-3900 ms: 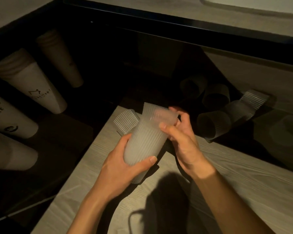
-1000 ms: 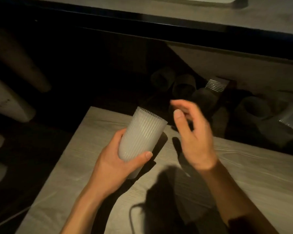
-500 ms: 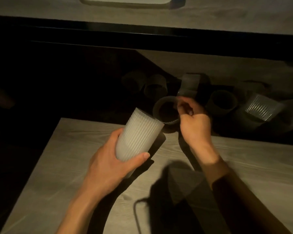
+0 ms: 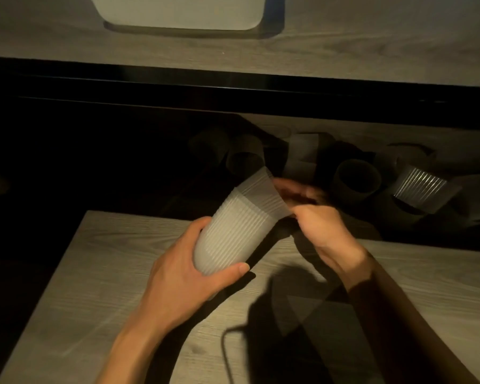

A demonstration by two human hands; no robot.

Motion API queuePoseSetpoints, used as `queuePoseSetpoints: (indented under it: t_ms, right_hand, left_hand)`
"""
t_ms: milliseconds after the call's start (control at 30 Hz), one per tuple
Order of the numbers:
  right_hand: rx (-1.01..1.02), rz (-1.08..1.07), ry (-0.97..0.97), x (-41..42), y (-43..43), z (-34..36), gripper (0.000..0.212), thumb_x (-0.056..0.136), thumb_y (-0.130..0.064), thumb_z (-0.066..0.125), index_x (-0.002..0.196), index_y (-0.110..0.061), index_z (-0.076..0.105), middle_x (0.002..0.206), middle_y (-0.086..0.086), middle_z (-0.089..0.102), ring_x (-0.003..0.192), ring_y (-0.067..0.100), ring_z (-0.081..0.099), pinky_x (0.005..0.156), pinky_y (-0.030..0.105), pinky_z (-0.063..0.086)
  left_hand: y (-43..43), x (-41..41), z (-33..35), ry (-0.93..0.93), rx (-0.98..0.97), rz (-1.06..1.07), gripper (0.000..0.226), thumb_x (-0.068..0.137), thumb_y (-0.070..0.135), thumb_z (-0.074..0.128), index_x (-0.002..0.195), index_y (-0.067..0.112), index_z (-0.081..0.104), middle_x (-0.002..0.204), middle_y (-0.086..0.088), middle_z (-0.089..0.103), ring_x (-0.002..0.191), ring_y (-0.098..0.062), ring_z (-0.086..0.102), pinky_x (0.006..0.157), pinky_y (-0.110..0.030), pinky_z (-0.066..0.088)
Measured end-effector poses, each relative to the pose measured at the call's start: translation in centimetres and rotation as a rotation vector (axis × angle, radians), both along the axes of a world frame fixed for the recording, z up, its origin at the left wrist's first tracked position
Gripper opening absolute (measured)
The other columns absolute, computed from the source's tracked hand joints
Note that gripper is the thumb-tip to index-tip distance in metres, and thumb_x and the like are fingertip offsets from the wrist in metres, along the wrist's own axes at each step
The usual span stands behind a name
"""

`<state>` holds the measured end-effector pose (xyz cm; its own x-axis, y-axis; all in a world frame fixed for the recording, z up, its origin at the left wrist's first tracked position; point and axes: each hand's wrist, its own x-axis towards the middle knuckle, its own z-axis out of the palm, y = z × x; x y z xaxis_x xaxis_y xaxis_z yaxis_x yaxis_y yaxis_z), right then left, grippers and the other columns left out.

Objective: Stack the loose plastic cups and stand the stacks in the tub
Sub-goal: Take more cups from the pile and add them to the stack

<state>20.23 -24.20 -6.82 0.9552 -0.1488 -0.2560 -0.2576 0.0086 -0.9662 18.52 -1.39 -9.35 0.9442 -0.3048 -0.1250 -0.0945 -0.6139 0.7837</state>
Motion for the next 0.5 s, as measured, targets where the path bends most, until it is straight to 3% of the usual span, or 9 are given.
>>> queuePoseSetpoints:
  t_ms: [67,167,267,333,400,433,500]
  right_hand:
    - [-0.068,0.034,0.018,0.3,-0.6,-0.1,0.046,0.098,0.004,0.047,0.092,-0.038,0.066,0.089,-0.025,0.070,0.093,-0.013,0.063,0.092,0.015,0.051]
    - [-0.286,0.165,0.135,0.7,-0.7,-0.6,0.031,0.100,-0.016,0.052,0.115,-0.041,0.063,0.124,-0.011,0.064,0.119,0.012,0.059,0.105,0.036,0.046]
    - [-0.522,0.304,0.116,1.0,-0.4,-1.3,0.034,0.104,-0.022,0.045,0.134,-0.035,0.056,0.141,-0.009,0.051,0.131,0.019,0.050,0.111,0.035,0.039]
    - [-0.431,0.135,-0.029,0.9,-0.2,-1.3,0.035,0.103,-0.017,0.048,0.131,-0.036,0.057,0.125,-0.020,0.057,0.121,0.008,0.055,0.104,0.028,0.044]
    - [-0.547,-0.101,-0.220,1.1,-1.0,-1.1,0.034,0.099,-0.014,0.054,0.129,-0.030,0.058,0.108,-0.025,0.055,0.103,-0.002,0.057,0.088,0.022,0.049]
    - [-0.668,-0.157,-0.275,1.5,-1.6,-1.2,0.036,0.097,-0.016,0.057,0.131,-0.029,0.056,0.112,-0.022,0.056,0.104,0.000,0.056,0.089,0.027,0.050]
    - [-0.845,-0.127,-0.222,2.5,-2.4,-1.4,0.053,0.094,-0.025,0.063,0.142,-0.031,0.044,0.137,-0.004,0.052,0.127,0.019,0.050,0.103,0.045,0.046]
  left_hand:
    - [-0.1,0.1,0.1,-0.024,0.028,-0.028,0.080,0.048,0.090,0.065,0.118,0.073,0.029,0.115,0.045,0.043,0.102,0.011,0.053,0.080,-0.032,0.056]
    - [-0.3,0.4,-0.1,-0.034,0.029,-0.056,0.080,0.050,0.089,0.066,0.119,0.072,0.030,0.117,0.043,0.044,0.103,0.010,0.053,0.082,-0.035,0.057]
    - [-0.5,0.5,-0.6,-0.015,-0.024,-0.041,0.082,0.053,0.085,0.070,0.125,0.067,0.034,0.117,0.041,0.044,0.100,0.005,0.057,0.074,-0.039,0.061]
    - [-0.7,0.6,-0.8,-0.015,-0.025,-0.020,0.084,0.053,0.085,0.070,0.127,0.063,0.036,0.116,0.042,0.044,0.099,0.006,0.056,0.073,-0.039,0.061]
    - [-0.9,1.0,-0.9,-0.010,-0.029,-0.010,0.084,0.053,0.085,0.069,0.128,0.062,0.037,0.114,0.042,0.045,0.099,0.005,0.057,0.071,-0.038,0.061]
    - [-1.1,1.2,-0.9,-0.006,-0.035,-0.011,0.083,0.054,0.085,0.069,0.127,0.062,0.037,0.113,0.039,0.047,0.097,0.004,0.058,0.068,-0.036,0.062]
    - [-1.4,1.5,-0.8,0.001,-0.039,-0.006,0.080,0.053,0.085,0.069,0.124,0.060,0.040,0.109,0.030,0.053,0.092,0.005,0.060,0.061,-0.030,0.062]
